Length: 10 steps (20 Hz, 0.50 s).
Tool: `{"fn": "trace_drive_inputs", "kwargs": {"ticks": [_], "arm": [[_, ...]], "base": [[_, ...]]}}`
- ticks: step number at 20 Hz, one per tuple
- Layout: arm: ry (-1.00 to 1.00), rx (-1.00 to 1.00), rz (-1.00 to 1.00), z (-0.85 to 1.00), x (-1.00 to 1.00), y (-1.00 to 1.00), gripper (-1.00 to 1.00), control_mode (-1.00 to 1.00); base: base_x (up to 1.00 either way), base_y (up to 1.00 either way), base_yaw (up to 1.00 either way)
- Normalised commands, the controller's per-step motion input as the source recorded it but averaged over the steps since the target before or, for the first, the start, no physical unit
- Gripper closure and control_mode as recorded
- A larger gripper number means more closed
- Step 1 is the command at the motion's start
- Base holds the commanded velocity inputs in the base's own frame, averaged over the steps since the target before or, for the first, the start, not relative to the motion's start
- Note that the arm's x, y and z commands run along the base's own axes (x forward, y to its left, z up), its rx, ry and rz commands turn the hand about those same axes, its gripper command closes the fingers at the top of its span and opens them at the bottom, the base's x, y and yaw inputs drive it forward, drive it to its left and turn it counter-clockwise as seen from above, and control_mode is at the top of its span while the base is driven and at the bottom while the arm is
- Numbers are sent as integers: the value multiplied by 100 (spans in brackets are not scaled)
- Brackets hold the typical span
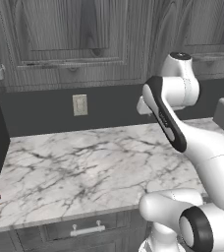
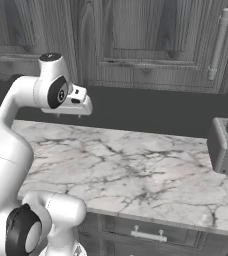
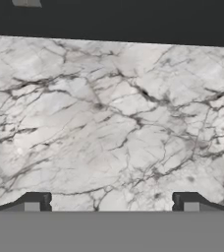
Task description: Four empty soda cans are scattered around the kitchen. Gather all the cans and cluster them next to the stove for recycling.
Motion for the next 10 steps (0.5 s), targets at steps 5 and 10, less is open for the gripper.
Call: {"fn": "trace_drive_inputs", "kwargs": {"ticks": [5,10], "arm": [[0,0,0,0,-7,0,-100,-100],[-4,0,0,0,-12,0,-100,-100]], "base": [[0,0,0],[0,0,0]]}}
